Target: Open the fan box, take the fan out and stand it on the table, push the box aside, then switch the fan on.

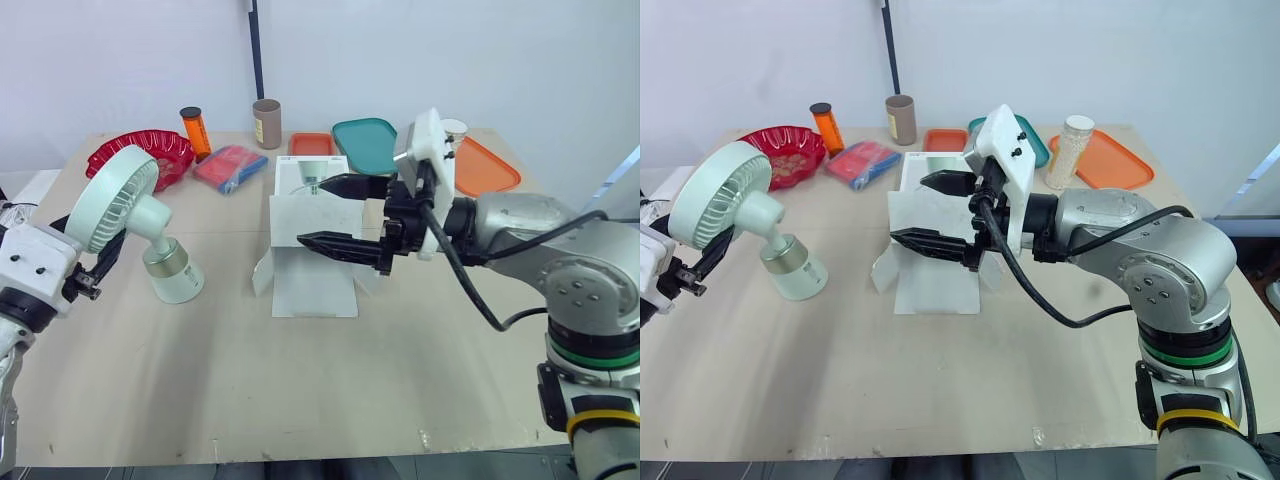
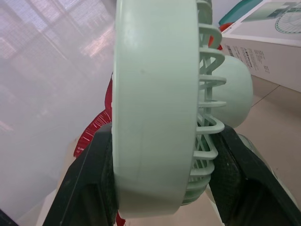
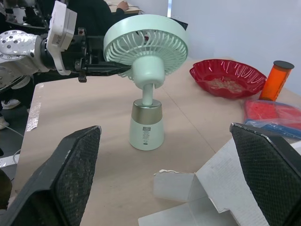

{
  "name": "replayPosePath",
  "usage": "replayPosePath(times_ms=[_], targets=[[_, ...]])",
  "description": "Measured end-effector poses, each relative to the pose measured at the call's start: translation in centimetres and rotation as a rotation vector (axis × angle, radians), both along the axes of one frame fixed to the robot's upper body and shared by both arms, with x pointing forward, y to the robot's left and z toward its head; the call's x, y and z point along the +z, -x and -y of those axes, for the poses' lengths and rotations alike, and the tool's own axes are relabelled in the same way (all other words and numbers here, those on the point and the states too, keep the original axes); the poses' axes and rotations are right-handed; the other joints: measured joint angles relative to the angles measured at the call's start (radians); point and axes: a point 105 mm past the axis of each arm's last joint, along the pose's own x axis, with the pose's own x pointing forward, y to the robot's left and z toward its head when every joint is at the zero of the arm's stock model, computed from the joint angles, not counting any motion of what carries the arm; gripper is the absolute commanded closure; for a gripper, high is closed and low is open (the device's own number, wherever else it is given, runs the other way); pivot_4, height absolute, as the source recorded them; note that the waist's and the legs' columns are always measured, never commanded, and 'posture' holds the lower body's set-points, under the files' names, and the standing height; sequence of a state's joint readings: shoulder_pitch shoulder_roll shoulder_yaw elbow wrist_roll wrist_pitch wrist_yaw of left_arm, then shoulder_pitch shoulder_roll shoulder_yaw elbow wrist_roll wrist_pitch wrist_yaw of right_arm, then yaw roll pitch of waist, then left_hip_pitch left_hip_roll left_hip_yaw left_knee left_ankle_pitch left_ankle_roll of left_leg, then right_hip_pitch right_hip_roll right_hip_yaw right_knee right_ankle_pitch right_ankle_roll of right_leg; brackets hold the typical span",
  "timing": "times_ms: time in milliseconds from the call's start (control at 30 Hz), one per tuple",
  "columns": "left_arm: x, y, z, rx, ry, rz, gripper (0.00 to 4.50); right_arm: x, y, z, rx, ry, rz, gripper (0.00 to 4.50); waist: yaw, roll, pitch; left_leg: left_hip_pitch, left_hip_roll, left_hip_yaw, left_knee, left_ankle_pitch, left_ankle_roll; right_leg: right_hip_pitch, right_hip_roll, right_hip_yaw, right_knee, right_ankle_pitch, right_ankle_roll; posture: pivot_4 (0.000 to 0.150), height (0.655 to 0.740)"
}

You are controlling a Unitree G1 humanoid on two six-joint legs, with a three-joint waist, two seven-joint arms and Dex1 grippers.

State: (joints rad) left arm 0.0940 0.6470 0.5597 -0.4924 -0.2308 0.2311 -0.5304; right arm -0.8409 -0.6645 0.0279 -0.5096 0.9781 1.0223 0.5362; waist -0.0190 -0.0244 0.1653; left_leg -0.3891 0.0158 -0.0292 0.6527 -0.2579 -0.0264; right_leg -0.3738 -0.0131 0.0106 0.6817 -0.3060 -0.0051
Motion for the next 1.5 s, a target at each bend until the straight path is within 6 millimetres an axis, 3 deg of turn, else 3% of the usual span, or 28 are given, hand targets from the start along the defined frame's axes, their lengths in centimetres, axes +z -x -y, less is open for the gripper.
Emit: replayPosePath(times_ms=[400, 733, 1500], targets=[[-0.7, 0.0, -1.3, 0.075, 0.170, -0.023, 2.49, -0.3, 0.0, 0.0, -0.003, 0.012, -0.014, 0.00, -0.001, 0.004, -0.002, 0.001, 0.000, 0.001, 0.000, 0.000, 0.000, 0.001, 0.000, 0.000, 0.000, 0.000, 0.000, 0.150, 0.7382], [-1.3, -0.3, 0.3, 0.037, 0.240, -0.033, 2.49, -0.3, 0.2, 0.0, 0.003, 0.021, -0.014, 0.00, 0.000, 0.006, -0.003, 0.002, 0.000, 0.000, 0.000, 0.000, 0.000, 0.001, 0.000, 0.000, 0.000, 0.000, 0.000, 0.150, 0.7382], [-3.3, -0.4, 0.7, 0.043, 0.491, -0.080, 2.49, -0.5, 0.2, 0.0, -0.009, 0.024, -0.015, 0.00, 0.001, 0.014, -0.008, 0.003, -0.001, 0.000, 0.000, 0.000, 0.000, 0.003, 0.000, 0.001, 0.000, 0.000, 0.001, 0.150, 0.7382]])
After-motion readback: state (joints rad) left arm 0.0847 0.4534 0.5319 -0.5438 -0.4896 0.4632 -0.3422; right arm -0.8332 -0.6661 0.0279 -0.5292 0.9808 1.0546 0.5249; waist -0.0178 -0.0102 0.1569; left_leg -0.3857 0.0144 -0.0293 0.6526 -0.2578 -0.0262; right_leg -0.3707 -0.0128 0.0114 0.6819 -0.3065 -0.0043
